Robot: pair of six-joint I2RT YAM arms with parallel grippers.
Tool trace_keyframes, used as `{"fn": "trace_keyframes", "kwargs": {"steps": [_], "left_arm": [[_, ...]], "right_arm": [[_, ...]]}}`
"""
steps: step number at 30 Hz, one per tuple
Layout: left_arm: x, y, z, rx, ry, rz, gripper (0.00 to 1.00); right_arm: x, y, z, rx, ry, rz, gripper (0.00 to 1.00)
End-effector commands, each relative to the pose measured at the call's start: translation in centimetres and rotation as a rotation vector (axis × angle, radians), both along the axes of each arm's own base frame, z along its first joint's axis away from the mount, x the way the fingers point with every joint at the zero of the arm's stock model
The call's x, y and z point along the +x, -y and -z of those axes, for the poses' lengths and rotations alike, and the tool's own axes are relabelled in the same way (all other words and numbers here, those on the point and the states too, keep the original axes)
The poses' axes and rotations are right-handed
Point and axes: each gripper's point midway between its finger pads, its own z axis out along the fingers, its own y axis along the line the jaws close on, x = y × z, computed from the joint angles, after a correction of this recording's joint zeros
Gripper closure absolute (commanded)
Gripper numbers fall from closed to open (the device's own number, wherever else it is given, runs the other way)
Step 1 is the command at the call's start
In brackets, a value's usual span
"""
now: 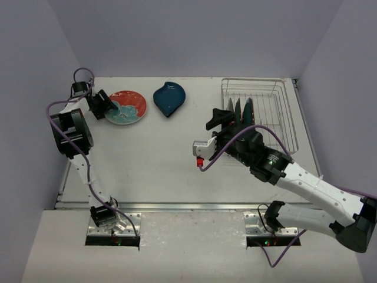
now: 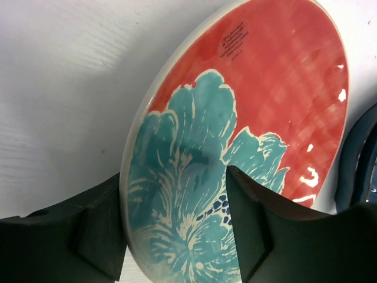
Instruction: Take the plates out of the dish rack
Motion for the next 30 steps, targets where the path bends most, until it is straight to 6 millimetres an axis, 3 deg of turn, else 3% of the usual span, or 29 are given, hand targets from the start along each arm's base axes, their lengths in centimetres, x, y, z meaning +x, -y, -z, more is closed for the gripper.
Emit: {"fn": "trace_keyframes", "kwargs": {"steps": [1, 7, 10, 16, 19, 21, 23, 24, 26, 30], "left_arm": [[-1.4, -0.8, 3.5, 0.059, -0.091, 0.003, 0.39], [-2.2, -3.0, 3.0, 0.175, -0.137, -0.04, 0.36], [-3.0, -3.6, 2.2, 0.209, -0.159, -0.047, 0.15], [-5.2, -4.9, -0.8, 0.253, -0.145, -0.076, 0.09], [-5.4, -4.2, -3.7, 0.272, -0.066, -0.021, 0.11], [-5.5, -2.8, -8.1, 0.307, 0.063, 0.055, 0.13], [-6.0, -0.1, -13.5, 0.367, 0.209, 0.143, 0.14], [-6.5, 0.7, -14.1, 0.415, 0.231, 0.199, 0.14], [-7.7, 3.5, -19.2, 0.509, 0.357, 0.287, 0.14], [-10.0, 9.0, -23.7, 0.615, 0.48, 0.412, 0.14]], "right_arm": [[-0.2, 0.2, -3.5, 0.08, 0.042, 0.005, 0.01], [0.1, 0.7, -3.2, 0.116, 0.012, 0.056, 0.01], [0.7, 1.4, -3.0, 0.184, -0.034, 0.13, 0.01], [1.7, 3.4, -2.7, 0.407, -0.226, 0.303, 0.01], [3.0, 5.5, -3.0, 0.58, -0.342, 0.424, 0.01], [4.1, 8.2, -2.4, 0.697, -0.438, 0.545, 0.01], [5.0, 10.9, -1.2, 0.79, -0.523, 0.659, 0.01], [5.1, 10.9, -1.1, 0.837, -0.565, 0.669, 0.01], [5.6, 12.6, 0.1, 0.897, -0.633, 0.74, 0.01], [6.3, 15.7, 2.5, 0.99, -0.774, 0.848, 0.01]]}}
